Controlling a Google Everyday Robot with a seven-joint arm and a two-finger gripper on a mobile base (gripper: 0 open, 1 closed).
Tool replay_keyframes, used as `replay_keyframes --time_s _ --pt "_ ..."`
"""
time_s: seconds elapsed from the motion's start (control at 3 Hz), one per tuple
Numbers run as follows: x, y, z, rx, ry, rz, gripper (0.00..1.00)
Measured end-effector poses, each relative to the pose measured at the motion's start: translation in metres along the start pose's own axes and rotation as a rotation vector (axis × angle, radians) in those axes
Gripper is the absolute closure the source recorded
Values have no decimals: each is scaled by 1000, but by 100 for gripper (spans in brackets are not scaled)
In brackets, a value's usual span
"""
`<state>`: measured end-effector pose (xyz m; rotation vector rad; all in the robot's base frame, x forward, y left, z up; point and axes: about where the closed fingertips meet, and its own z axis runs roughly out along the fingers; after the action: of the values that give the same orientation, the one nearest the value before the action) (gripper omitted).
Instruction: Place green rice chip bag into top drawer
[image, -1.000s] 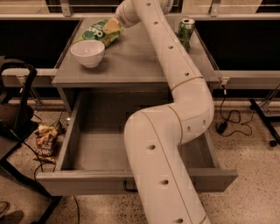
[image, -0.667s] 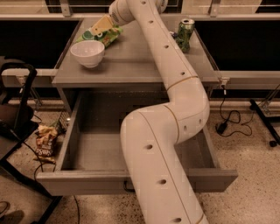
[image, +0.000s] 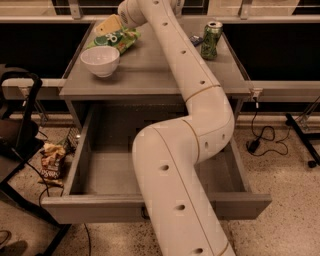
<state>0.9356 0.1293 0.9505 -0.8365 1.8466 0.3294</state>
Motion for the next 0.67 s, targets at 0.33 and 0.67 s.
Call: replay_keyframes --time_s 0.33,0.67 --pt "1 4 4 3 13 11 0" --pt "-8 17 12 40 55 45 0"
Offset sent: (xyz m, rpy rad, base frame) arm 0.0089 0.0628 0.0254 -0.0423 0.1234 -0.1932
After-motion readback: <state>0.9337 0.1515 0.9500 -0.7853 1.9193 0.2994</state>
